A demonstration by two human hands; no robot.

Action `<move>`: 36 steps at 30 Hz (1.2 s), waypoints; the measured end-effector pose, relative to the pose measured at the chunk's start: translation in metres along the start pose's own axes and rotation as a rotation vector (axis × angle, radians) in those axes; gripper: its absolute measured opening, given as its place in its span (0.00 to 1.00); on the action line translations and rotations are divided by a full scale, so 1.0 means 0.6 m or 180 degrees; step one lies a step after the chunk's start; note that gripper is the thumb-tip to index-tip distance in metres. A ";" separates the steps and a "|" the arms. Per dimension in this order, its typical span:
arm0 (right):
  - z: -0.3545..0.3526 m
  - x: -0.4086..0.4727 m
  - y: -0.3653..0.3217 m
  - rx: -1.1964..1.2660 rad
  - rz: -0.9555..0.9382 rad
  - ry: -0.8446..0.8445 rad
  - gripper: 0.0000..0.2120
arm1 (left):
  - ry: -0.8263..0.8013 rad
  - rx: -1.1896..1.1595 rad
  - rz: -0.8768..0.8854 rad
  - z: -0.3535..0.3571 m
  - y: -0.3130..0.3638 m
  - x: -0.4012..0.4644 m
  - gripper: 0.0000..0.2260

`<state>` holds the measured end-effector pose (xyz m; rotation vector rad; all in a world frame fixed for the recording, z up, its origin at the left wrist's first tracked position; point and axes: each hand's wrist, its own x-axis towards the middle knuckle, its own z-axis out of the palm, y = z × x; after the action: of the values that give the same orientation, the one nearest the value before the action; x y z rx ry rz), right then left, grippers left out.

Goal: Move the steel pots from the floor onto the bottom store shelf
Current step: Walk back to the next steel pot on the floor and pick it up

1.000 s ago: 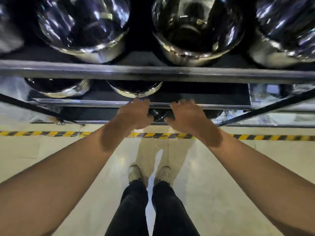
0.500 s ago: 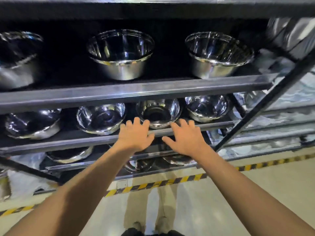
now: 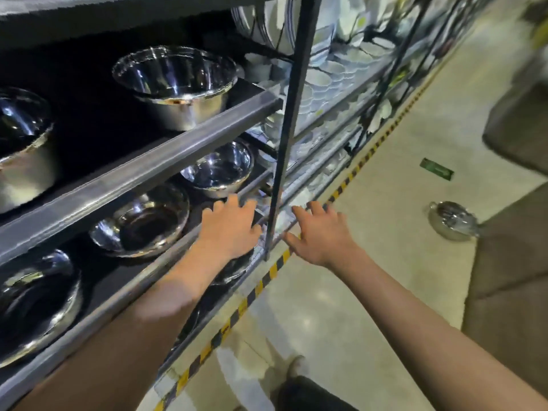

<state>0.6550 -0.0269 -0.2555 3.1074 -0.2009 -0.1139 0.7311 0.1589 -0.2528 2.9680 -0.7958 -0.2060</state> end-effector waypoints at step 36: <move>0.077 0.064 0.953 0.0451 0.2438 -0.0239 0.33 | -0.0466 0.0333 0.2094 0.069 0.885 0.688 0.28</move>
<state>0.6163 -0.5999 -0.2870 2.9041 -1.4071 -0.1974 0.8173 -0.5082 -0.2905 2.6088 -1.7781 -0.3462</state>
